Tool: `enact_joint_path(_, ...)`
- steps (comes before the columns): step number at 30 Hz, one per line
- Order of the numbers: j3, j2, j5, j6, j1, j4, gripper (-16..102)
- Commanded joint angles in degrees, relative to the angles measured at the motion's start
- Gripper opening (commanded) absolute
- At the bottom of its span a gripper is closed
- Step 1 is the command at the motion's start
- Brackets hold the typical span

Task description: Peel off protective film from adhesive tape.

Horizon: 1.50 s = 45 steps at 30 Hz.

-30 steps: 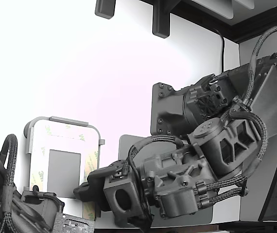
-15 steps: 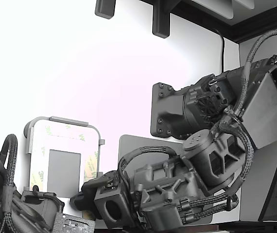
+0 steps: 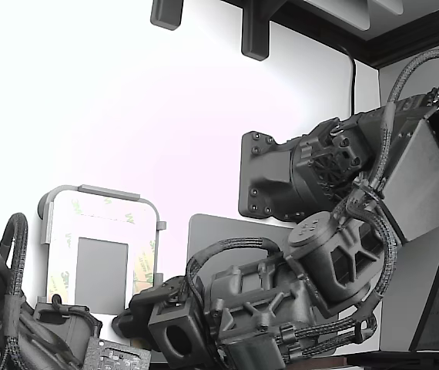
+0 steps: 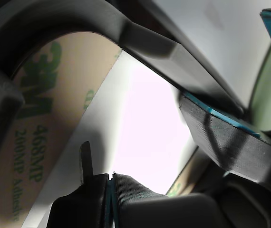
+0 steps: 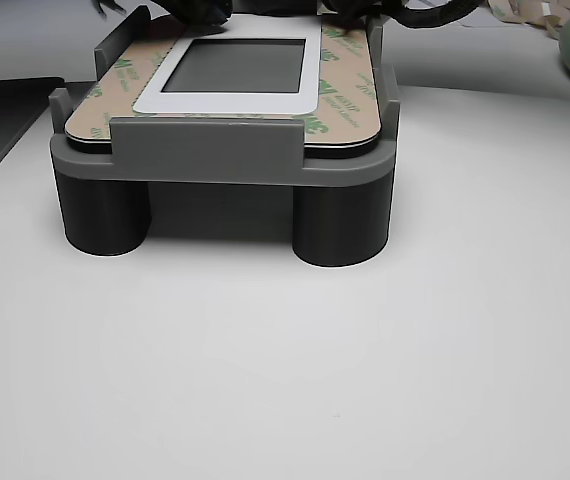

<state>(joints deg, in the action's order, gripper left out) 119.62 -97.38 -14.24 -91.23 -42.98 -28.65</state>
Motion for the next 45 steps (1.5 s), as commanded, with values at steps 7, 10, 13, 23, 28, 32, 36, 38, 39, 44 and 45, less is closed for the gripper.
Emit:
enact_joint_path(7,-0.79,-1.23,0.18,-0.26,0.44,0.79,-10)
enact_joint_path(10,-0.79,-1.23,0.26,0.0,0.44,0.62,-10)
enact_joint_path(13,-0.88,-1.14,0.35,0.44,0.35,0.44,-10)
enact_joint_path(23,-2.11,-0.62,0.62,1.14,0.26,-1.32,-10)
enact_joint_path(28,-3.08,-0.53,0.79,1.76,0.26,-2.2,-10)
enact_joint_path(32,-3.69,-0.53,0.79,1.76,0.26,-2.72,-10)
enact_joint_path(36,-4.04,0.0,0.88,1.32,0.26,-2.2,-10)
enact_joint_path(38,-5.01,0.79,0.97,0.88,0.35,-2.37,-10)
enact_joint_path(39,-5.54,1.23,1.05,0.88,0.35,-2.72,-10)
enact_joint_path(44,-5.71,1.67,1.32,1.14,0.35,-2.99,-10)
enact_joint_path(45,-5.62,1.67,1.32,1.23,0.35,-2.99,-10)
